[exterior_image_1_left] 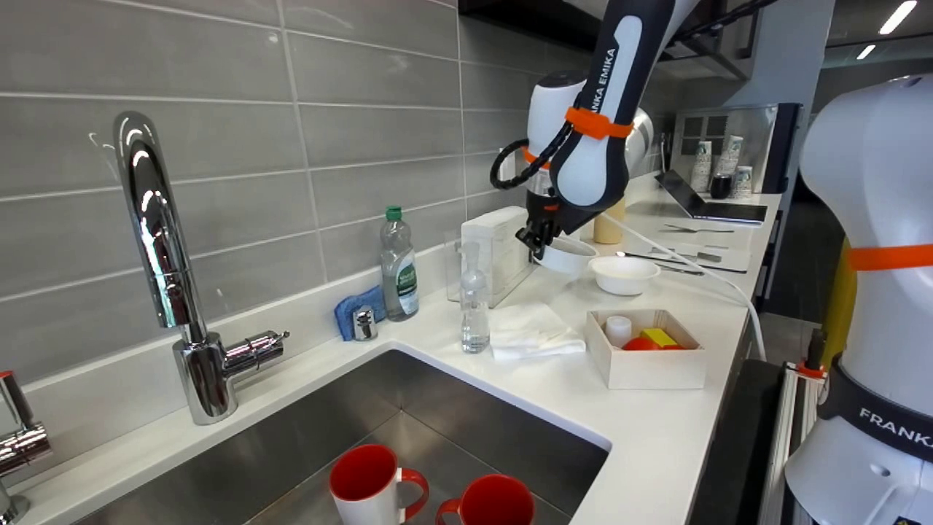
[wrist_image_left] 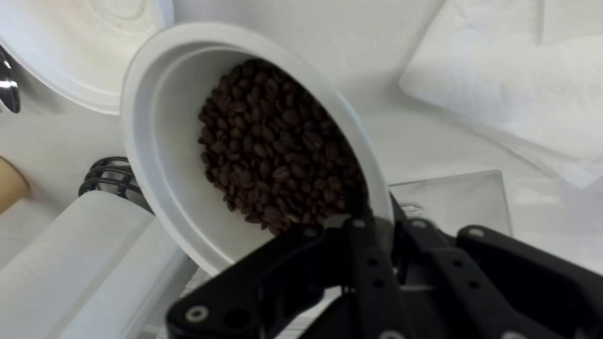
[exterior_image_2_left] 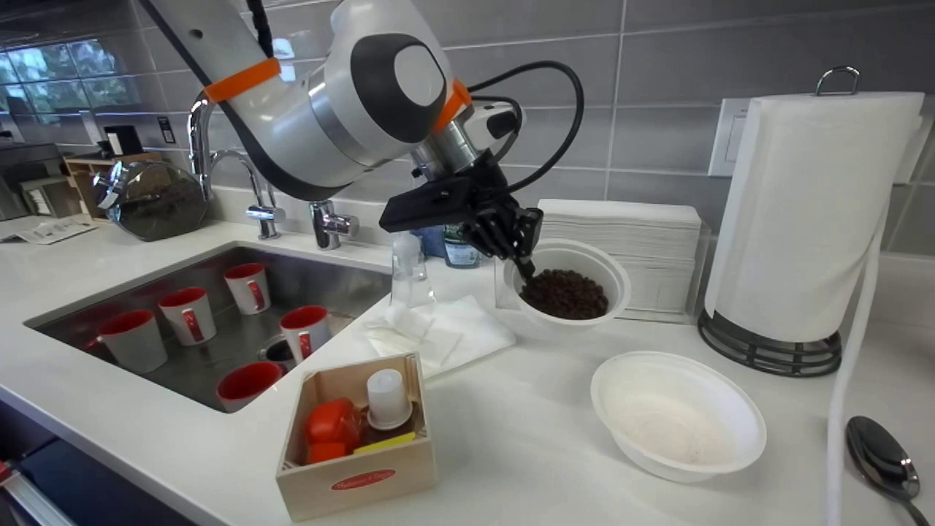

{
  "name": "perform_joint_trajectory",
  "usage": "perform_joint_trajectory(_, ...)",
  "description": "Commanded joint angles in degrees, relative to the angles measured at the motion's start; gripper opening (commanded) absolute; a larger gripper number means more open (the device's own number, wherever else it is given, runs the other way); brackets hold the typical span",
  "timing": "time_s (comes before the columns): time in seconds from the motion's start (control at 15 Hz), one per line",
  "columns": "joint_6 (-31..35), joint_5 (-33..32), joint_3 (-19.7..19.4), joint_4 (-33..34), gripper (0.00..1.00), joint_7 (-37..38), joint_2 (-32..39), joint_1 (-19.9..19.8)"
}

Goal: Move some objects from the bowl on the left into the bowl on the right

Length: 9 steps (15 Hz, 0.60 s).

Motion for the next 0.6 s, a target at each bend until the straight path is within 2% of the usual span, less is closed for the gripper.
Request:
perform_joint_trajectory(0.0,-4.68,-0.27,-10.18,1.23,0.0,0.41,-3.61,7.09)
perform_joint_trajectory(0.2,-5.82,0.54,-18.19,1.49,0.0,-0.6,-5.47,11.88)
perform_joint_trajectory(0.53,-4.87,2.89,-29.3,1.8,0.0,-2.87,-10.24,16.74)
